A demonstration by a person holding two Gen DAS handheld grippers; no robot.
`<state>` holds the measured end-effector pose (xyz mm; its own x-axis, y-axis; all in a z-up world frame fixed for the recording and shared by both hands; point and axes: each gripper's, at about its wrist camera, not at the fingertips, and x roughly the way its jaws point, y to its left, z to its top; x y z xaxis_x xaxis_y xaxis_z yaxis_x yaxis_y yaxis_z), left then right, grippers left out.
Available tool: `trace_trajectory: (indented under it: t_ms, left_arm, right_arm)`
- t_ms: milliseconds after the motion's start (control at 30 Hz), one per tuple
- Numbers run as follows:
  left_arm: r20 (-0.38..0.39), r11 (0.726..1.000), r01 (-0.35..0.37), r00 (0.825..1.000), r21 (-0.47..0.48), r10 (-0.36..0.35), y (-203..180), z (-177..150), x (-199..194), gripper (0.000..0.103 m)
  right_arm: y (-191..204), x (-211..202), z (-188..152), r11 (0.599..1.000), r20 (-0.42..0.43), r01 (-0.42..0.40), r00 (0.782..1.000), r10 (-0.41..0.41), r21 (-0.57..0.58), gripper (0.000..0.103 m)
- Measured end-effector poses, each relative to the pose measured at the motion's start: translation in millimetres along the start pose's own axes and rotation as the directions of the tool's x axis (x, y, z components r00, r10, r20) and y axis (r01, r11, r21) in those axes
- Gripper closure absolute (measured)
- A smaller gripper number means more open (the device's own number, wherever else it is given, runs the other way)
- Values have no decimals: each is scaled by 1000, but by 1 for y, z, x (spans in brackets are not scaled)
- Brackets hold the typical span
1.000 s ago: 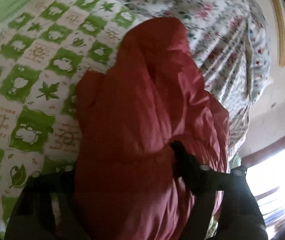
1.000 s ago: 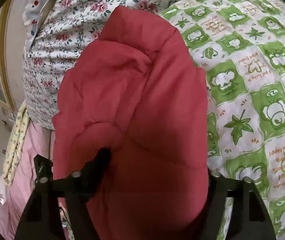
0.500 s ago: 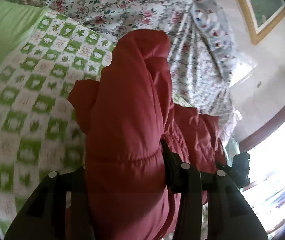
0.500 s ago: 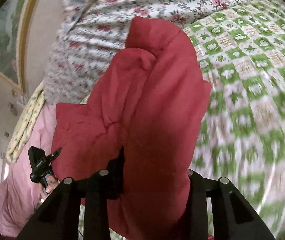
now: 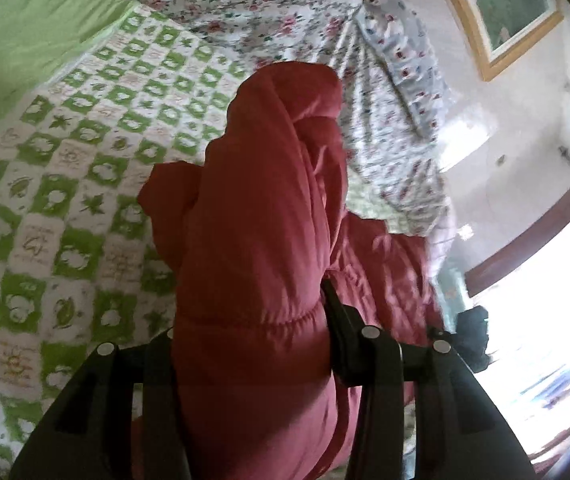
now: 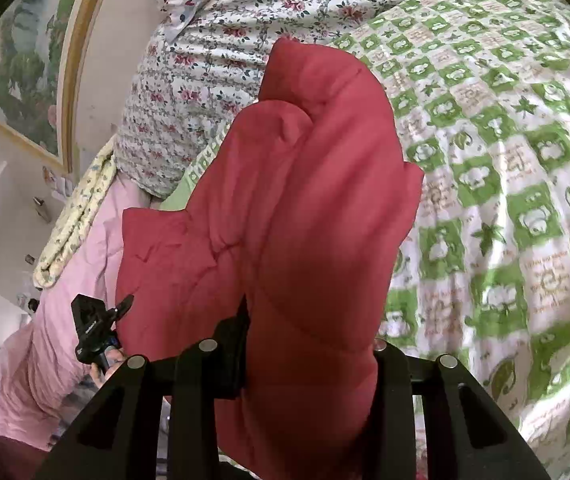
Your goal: Fold large clothes
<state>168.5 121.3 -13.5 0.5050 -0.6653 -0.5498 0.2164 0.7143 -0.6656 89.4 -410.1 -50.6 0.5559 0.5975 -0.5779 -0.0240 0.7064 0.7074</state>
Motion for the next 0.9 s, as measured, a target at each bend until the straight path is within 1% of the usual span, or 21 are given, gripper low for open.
trace_trajectory:
  t_ms: [33, 133, 167, 233, 333, 367, 433, 533, 633, 800, 867, 900]
  left_arm:
    - [-1, 1000, -17, 1000, 1, 17, 3, -1, 2, 61]
    - [-7, 994, -105, 994, -6, 105, 16, -3, 14, 61]
    - [-10, 993, -117, 993, -9, 117, 20, -5, 18, 61]
    - [-20, 989, -141, 990, -31, 141, 32, -6, 27, 60]
    - [-24, 988, -146, 989, -58, 145, 43, -8, 36, 58]
    - [-26, 987, -149, 989, -63, 148, 44, -7, 38, 57]
    - [-23, 985, -162, 987, -60, 161, 45, -7, 41, 55]
    - [-25, 981, -186, 982, -60, 185, 45, -8, 45, 51]
    - [-25, 978, -196, 981, -69, 195, 45, -8, 47, 48]
    - [-10, 970, -238, 971, -47, 237, 39, -10, 46, 45]
    - [-3, 970, -236, 972, -49, 236, 39, -11, 45, 45]
    - [0, 972, -229, 973, -56, 229, 41, -11, 43, 45]
  right_arm:
    - [-3, 2, -1, 1000, 2, 4, 1000, -4, 8, 68]
    - [-14, 7, 0, 999, 11, 31, 999, -31, 24, 66]
    - [-17, 9, 0, 999, 14, 36, 999, -37, 30, 66]
    - [-28, 15, 1, 998, 22, 46, 999, -47, 48, 60]
    - [-40, 21, 0, 996, 37, 47, 998, -50, 70, 53]
    - [-43, 22, -1, 996, 42, 41, 998, -45, 81, 52]
    - [-48, 25, -1, 995, 46, 42, 998, -47, 94, 46]
    - [-51, 27, -4, 994, 53, 57, 997, -62, 97, 42]
    - [-53, 27, -6, 993, 59, 59, 996, -66, 103, 41]
    - [-53, 26, -9, 992, 68, 74, 994, -81, 102, 38]
    - [-53, 25, -10, 991, 73, 75, 994, -83, 107, 38]
    - [-53, 25, -10, 991, 73, 77, 994, -85, 108, 36]
